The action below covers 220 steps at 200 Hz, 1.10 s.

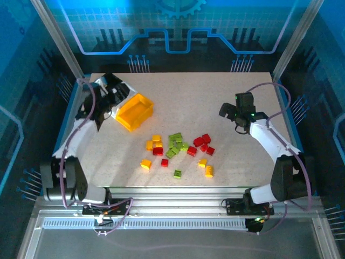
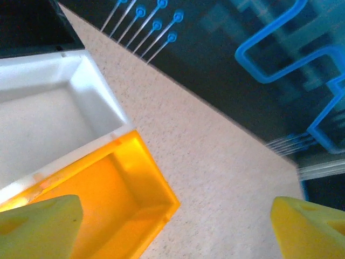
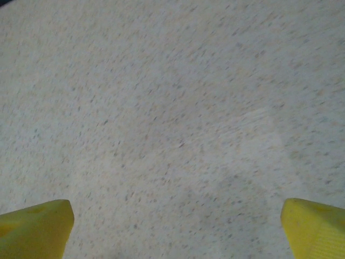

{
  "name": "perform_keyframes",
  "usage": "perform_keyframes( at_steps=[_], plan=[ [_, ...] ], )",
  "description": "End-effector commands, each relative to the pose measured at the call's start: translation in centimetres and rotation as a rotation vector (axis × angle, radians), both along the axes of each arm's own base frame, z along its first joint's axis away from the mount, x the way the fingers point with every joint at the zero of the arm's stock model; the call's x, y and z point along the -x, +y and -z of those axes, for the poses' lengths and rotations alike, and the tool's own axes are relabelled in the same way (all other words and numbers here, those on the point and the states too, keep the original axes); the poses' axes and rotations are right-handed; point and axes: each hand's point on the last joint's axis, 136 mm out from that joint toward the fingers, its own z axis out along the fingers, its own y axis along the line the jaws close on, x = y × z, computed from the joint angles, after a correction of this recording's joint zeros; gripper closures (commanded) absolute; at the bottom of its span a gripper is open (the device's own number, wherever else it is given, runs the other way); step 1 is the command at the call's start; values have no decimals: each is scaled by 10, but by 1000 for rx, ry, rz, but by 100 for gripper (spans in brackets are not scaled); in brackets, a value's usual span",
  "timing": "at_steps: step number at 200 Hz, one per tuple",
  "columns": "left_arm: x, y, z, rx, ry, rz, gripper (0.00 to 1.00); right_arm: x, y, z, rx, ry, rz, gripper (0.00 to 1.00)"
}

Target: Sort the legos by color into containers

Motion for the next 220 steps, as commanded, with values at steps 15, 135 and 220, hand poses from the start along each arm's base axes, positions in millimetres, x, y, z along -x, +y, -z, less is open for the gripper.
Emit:
perform_keyframes(
  at_steps=[15,135,220],
  plan=[
    [0,-15,49,-339,336,166,18,3,22,4,14,55,-85,0],
    [-9,-65,137,-757,463,290,30,5,24,4,22,70,-117,0],
    [-3,-109,171,-691,491,384,45,9,16,-1,3,63,-92,0]
  ],
)
